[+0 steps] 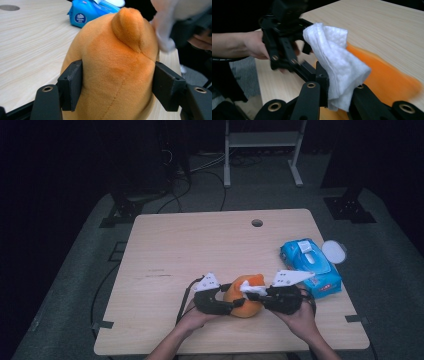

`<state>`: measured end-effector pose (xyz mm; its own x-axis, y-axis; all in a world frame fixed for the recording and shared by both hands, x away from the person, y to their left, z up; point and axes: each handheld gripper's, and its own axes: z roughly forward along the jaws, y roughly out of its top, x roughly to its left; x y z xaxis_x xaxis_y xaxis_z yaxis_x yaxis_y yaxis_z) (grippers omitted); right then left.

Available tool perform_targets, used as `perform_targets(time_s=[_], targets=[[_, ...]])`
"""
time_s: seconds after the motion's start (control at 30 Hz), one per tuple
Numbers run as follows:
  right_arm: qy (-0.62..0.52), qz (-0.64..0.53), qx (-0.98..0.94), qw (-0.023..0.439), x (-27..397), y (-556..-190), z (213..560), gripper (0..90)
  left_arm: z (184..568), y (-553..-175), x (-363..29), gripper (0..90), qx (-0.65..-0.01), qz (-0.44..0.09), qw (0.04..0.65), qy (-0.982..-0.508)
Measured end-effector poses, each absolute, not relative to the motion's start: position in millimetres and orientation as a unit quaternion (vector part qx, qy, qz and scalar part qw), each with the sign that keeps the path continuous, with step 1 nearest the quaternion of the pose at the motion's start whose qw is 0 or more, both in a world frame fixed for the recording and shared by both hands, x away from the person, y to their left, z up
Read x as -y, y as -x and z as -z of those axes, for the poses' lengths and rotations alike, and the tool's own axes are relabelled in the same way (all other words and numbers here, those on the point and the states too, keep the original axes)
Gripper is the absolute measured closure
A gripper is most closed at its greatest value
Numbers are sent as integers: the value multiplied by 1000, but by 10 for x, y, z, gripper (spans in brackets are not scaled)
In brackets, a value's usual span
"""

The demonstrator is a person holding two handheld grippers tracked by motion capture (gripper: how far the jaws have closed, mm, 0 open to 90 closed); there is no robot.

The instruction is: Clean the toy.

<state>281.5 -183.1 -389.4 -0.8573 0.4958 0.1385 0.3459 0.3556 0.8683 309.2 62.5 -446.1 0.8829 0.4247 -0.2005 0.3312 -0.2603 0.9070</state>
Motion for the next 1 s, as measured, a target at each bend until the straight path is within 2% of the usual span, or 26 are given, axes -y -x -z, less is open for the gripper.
perform_targets(time_s=[0.13, 0.4, 0.5, 0.7, 0.77, 0.9, 1.0], targets=[[-236, -495, -831, 95, 1703, -2764, 3876, 831, 4449, -3056, -623, 323, -224, -55, 552, -801], [-286, -491, -816, 106, 2038, -2887, 3949, 831, 4482, -3128, -736, 326, -239, -31, 566, -789], [-296, -496, -810, 101, 2082, -2886, 3941, 831, 4454, -3069, -645, 321, -218, -52, 555, -801], [-248, -514, -815, 102, 1833, -2762, 3775, 831, 4429, -2850, -441, 321, -150, -109, 526, -830], [-251, -510, -816, 107, 1834, -2774, 3776, 831, 4431, -2866, -471, 324, -155, -103, 529, -828], [-285, -497, -811, 118, 2026, -2890, 3871, 831, 4442, -2911, -545, 326, -156, -90, 534, -826], [-328, -487, -802, 106, 2257, -3016, 3994, 830, 4451, -2941, -580, 325, -160, -82, 538, -824]])
